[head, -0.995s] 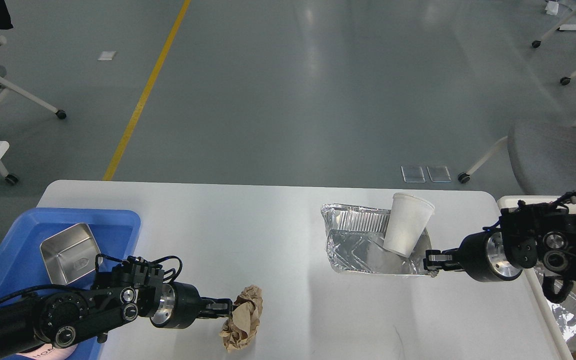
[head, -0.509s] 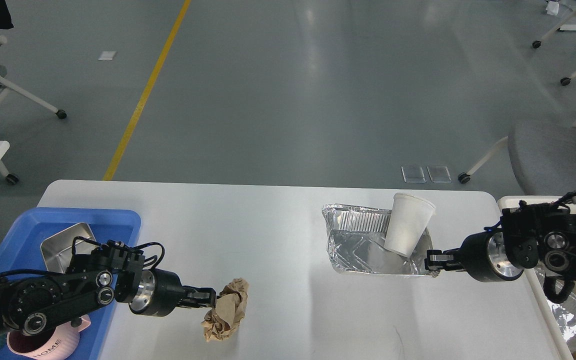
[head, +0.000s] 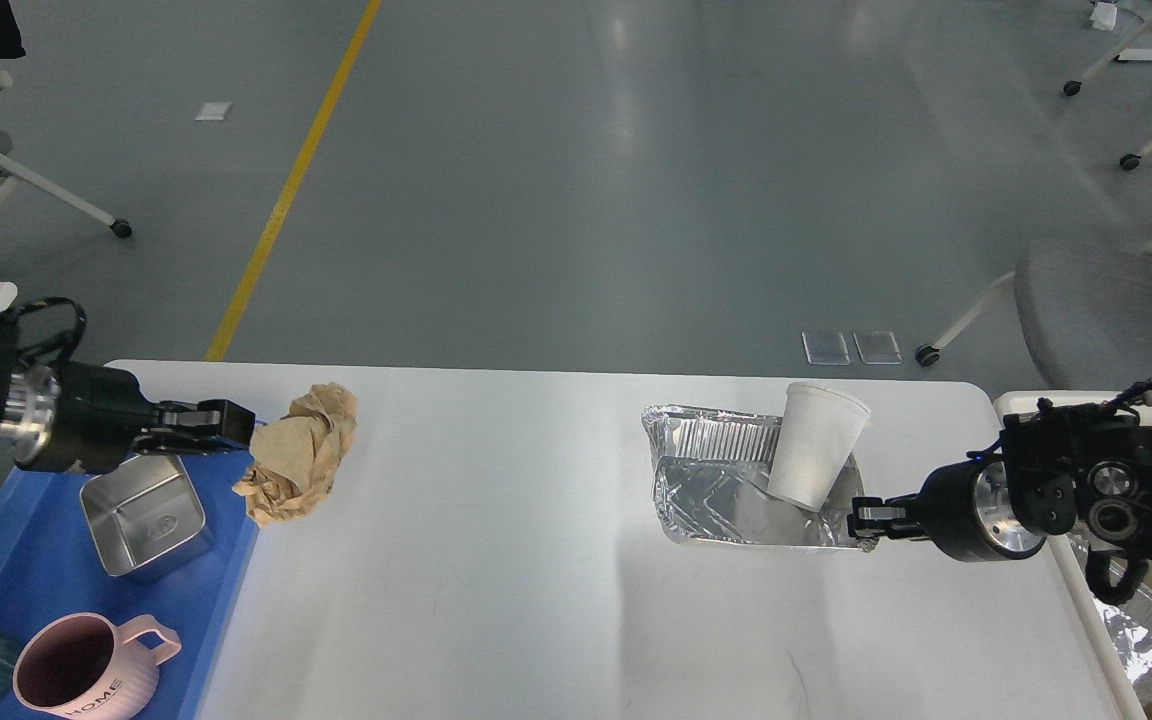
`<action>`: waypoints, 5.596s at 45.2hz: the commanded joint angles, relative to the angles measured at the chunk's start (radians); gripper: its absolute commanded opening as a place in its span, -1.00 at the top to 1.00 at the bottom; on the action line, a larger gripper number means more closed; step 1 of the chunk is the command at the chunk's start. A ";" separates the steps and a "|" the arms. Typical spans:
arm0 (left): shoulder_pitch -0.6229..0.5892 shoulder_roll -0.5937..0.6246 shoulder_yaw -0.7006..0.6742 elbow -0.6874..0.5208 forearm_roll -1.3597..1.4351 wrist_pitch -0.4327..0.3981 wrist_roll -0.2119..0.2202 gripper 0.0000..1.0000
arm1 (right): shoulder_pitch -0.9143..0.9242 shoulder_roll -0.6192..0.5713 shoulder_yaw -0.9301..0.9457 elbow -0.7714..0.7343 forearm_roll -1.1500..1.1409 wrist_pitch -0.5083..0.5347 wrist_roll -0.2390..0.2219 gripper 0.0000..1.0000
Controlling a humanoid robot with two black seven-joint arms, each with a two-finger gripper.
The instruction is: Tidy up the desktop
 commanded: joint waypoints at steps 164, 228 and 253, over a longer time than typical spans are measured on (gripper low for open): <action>-0.239 -0.965 -0.228 0.701 -0.319 0.414 0.011 -0.91 | -0.043 -0.071 0.253 -0.179 0.078 -0.002 0.018 1.00; -0.073 -0.816 -0.452 0.842 -0.862 0.615 -0.015 -0.91 | -0.518 0.050 0.491 -1.031 0.304 -0.159 0.101 1.00; -0.052 -0.814 -0.454 0.842 -0.860 0.615 -0.035 -0.91 | -0.563 0.104 0.497 -1.104 0.304 -0.176 0.183 0.00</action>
